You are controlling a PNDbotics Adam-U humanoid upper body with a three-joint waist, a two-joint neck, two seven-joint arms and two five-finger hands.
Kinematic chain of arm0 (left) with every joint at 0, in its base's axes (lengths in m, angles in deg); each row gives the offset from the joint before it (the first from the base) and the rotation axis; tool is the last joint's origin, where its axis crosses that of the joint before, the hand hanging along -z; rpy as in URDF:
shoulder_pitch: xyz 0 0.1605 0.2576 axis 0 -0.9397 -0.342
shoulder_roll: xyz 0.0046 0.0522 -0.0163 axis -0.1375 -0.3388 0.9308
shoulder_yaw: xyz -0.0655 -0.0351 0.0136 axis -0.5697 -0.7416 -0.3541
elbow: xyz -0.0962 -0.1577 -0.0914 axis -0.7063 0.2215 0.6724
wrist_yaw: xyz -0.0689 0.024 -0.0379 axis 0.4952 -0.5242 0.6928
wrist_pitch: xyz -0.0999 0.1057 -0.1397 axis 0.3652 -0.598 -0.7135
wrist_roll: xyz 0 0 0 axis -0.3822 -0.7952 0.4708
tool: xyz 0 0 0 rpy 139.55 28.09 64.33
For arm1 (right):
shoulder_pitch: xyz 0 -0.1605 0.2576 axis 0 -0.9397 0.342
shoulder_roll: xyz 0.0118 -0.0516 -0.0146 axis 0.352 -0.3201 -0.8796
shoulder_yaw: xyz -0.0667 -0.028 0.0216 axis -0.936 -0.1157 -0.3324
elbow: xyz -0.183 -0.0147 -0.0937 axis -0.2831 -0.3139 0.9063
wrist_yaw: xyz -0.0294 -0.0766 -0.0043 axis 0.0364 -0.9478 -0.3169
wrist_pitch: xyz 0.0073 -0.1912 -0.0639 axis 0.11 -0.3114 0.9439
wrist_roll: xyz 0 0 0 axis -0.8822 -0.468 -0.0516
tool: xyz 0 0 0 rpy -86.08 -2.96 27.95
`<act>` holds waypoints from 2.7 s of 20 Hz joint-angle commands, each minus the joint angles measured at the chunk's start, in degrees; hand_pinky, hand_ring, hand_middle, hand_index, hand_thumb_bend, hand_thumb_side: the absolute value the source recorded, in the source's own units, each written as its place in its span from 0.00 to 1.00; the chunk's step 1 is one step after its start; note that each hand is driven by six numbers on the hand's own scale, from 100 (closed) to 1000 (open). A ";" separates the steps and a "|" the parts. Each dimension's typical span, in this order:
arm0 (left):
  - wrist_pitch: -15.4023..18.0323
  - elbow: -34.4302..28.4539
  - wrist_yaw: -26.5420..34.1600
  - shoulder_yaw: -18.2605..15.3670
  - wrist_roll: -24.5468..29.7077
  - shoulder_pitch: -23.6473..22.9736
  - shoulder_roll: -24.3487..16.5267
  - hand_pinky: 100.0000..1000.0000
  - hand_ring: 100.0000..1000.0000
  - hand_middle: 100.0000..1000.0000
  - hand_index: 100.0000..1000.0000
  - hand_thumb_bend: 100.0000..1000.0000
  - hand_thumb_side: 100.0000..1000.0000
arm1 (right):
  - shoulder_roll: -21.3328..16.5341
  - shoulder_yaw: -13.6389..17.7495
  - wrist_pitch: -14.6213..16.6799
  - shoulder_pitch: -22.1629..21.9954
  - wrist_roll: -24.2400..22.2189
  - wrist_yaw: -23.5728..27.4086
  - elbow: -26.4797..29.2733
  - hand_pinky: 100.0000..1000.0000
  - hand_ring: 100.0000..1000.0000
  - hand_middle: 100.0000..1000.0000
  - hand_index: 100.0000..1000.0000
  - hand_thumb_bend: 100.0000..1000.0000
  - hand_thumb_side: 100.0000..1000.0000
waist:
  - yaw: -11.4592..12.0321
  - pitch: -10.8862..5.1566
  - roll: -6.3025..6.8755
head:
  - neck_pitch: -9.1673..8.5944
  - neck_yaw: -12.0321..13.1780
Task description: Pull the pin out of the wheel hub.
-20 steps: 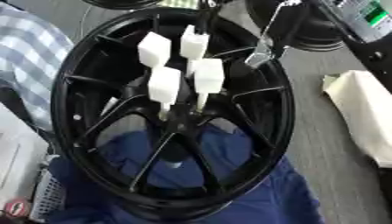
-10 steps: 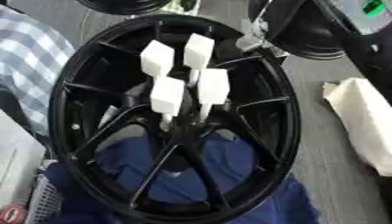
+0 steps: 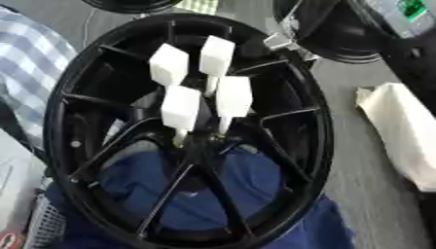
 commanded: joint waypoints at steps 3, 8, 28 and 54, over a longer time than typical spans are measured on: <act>0.55 -0.96 -0.38 -0.61 0.00 0.67 -2.12 0.81 0.70 0.70 0.74 0.12 0.68 | -2.62 0.13 18.55 0.45 -13.40 0.50 -0.07 0.85 0.78 0.69 0.79 0.38 0.09 | 0.86 -0.22 0.32 | -2.20 -1.80; 0.95 -0.96 -0.67 -0.56 0.28 1.31 -2.90 0.82 0.70 0.70 0.74 0.11 0.68 | -4.03 -1.26 22.56 -0.20 -13.40 -2.22 -0.06 0.85 0.78 0.70 0.80 0.39 0.12 | 2.26 0.97 -0.63 | -3.90 -2.99; 1.65 -0.96 -1.44 -1.13 0.36 0.72 -4.76 0.82 0.70 0.70 0.74 0.10 0.69 | -10.83 -3.09 23.09 -1.81 -13.40 1.21 10.02 0.87 0.80 0.73 0.81 0.41 0.13 | 4.94 2.97 -2.96 | -2.82 -6.72; 1.90 -0.96 -2.08 -1.67 -0.13 0.08 -5.29 0.82 0.70 0.70 0.74 0.09 0.70 | -14.98 0.65 23.09 -4.50 -13.40 -4.05 14.11 0.87 0.81 0.75 0.81 0.36 0.00 | 4.75 4.08 -3.45 | -5.18 -7.18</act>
